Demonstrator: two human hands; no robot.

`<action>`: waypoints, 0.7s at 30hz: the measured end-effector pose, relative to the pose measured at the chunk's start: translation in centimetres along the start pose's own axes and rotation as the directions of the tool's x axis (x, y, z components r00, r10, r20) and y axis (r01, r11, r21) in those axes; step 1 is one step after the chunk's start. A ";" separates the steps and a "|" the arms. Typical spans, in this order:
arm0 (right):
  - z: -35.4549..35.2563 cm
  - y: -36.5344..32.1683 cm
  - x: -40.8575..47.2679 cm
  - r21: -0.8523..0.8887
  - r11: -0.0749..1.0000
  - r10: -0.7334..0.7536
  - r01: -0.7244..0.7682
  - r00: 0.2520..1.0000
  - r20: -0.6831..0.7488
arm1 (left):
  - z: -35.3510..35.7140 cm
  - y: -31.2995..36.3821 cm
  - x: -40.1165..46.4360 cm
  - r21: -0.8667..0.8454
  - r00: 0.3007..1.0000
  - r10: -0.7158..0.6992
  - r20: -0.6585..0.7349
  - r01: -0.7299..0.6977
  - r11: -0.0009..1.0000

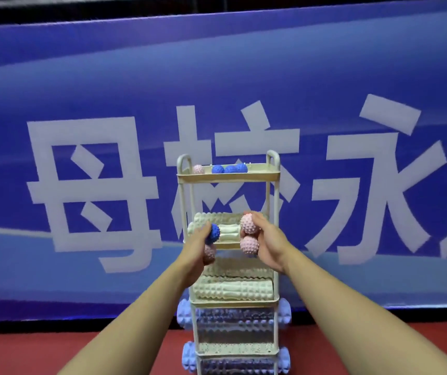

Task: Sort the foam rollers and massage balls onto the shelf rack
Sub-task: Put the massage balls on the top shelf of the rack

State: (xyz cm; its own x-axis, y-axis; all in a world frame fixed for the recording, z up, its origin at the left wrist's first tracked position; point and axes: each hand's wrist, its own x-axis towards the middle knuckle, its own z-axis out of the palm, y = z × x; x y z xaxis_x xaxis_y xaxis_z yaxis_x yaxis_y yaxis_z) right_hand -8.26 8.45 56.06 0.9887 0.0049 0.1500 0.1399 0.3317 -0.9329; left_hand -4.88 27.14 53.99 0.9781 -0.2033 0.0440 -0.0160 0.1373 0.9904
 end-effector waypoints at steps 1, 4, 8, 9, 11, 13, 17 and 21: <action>0.2 -1.3 0.7 -0.056 0.998 -0.032 0.033 0.999 0.005 | 0.3 1.3 0.6 0.025 0.999 0.042 -0.013 -0.042 0.999; 0.7 -5.2 2.7 -0.258 0.959 -0.111 0.118 0.993 0.039 | 1.4 5.1 2.1 0.086 0.986 0.167 0.006 -0.167 0.982; 1.9 -10.2 6.6 -0.501 0.839 -0.193 0.214 0.977 0.093 | 1.8 9.7 5.6 0.252 0.947 0.320 0.021 -0.315 0.915; 2.3 -11.3 7.8 -0.548 0.806 -0.207 0.225 0.974 0.095 | 1.8 10.8 6.7 0.314 0.933 0.358 0.028 -0.348 0.883; 2.6 -13.0 10.8 -0.679 0.695 -0.239 0.238 0.966 0.094 | 1.8 12.9 9.1 0.469 0.900 0.436 0.020 -0.393 0.791; 2.4 -14.1 13.6 -0.824 0.526 -0.233 0.210 0.968 0.098 | 1.8 14.9 11.2 0.597 0.872 0.489 -0.014 -0.385 0.704; 1.5 -14.8 18.1 -0.976 0.193 -0.113 0.103 0.990 0.082 | 1.7 17.3 15.8 0.781 0.858 0.513 0.021 -0.335 0.527; 0.4 -14.3 21.8 -0.993 0.071 -0.073 0.092 0.994 0.087 | 1.4 17.5 20.2 0.847 0.897 0.427 0.115 -0.313 0.429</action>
State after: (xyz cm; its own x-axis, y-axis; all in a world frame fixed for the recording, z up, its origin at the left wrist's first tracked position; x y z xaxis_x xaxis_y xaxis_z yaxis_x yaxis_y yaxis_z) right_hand 11.27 4.17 72.76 0.9673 0.0623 0.2457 0.1546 -0.9132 -0.3771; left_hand 14.30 24.04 72.38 0.8468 -0.2353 0.4770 -0.4885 -0.6989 0.5225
